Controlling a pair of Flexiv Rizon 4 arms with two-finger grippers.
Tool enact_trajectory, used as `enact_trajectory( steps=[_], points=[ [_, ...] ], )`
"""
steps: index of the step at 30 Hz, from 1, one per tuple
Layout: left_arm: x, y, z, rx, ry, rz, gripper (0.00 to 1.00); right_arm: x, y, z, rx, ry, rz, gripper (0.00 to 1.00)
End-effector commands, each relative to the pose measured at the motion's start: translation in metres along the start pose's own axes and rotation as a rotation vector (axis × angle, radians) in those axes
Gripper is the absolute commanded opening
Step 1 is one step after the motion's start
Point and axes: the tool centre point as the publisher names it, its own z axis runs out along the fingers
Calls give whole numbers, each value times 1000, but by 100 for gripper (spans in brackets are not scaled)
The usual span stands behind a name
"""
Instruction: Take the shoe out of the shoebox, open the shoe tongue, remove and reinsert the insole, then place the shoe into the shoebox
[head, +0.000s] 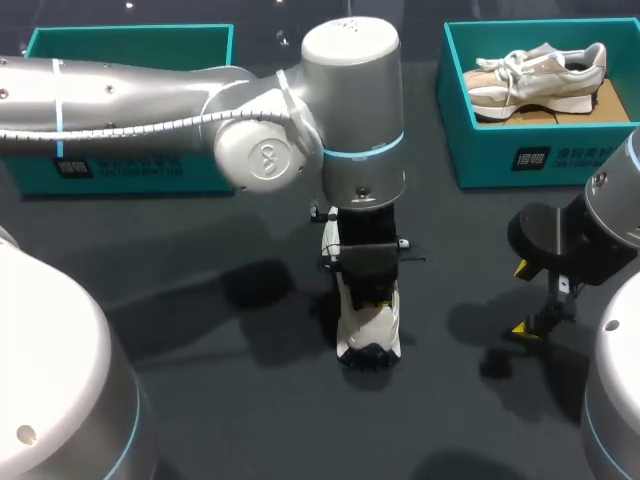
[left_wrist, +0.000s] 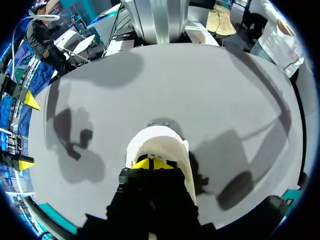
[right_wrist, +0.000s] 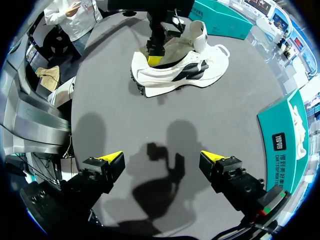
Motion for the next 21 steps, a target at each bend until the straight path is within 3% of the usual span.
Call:
enact_trajectory(
  steps=[1,5,8,21],
  points=[
    [-18,7,41,65,61,-8,0,2,-1,0,-1,-4,-1,100],
    [-17,9,69,92,94,-34,0,2,-1,0,-1,-4,-1,100],
    [-10,13,78,40,102,-56,0,2,-1,0,-1,-4,-1,100],
    [23,61,48,-236,116,-114,0,2,-1,0,-1,-4,-1,100]
  ],
)
